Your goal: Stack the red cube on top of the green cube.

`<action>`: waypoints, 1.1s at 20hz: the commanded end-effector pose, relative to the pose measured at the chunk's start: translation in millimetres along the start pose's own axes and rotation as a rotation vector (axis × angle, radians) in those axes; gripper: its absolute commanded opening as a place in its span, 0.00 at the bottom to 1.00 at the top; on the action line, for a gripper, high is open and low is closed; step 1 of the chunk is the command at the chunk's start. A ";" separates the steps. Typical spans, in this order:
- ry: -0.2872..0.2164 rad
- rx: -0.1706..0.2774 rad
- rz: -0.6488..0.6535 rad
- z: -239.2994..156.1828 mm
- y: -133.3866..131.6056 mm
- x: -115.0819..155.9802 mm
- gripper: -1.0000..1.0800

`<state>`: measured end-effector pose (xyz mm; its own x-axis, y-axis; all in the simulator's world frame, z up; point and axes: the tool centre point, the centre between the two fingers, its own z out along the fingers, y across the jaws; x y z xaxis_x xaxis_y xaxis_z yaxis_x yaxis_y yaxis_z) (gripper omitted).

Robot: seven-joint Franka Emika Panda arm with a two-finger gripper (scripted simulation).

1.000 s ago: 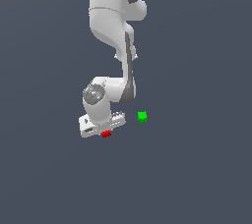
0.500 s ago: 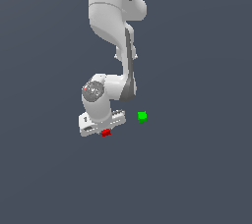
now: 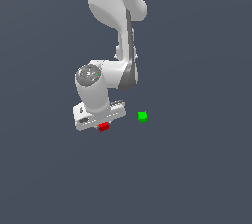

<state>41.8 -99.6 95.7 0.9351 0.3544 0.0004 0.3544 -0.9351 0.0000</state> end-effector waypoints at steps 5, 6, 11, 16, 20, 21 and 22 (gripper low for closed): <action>-0.001 0.000 0.000 -23.1 0.3 0.7 0.00; -0.001 0.000 0.000 -24.0 0.4 0.9 0.00; 0.000 0.000 0.000 -22.3 -1.7 0.7 0.00; 0.000 0.000 0.000 -18.2 -16.4 -0.5 0.00; 0.000 0.000 0.000 -11.7 -39.6 -2.3 0.00; 0.000 0.000 0.000 -9.6 -47.3 -2.9 0.00; 0.000 0.000 0.000 -7.2 -55.8 -3.5 0.00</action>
<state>23.6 -60.0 105.8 0.9357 0.3528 0.0003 0.3528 -0.9357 0.0006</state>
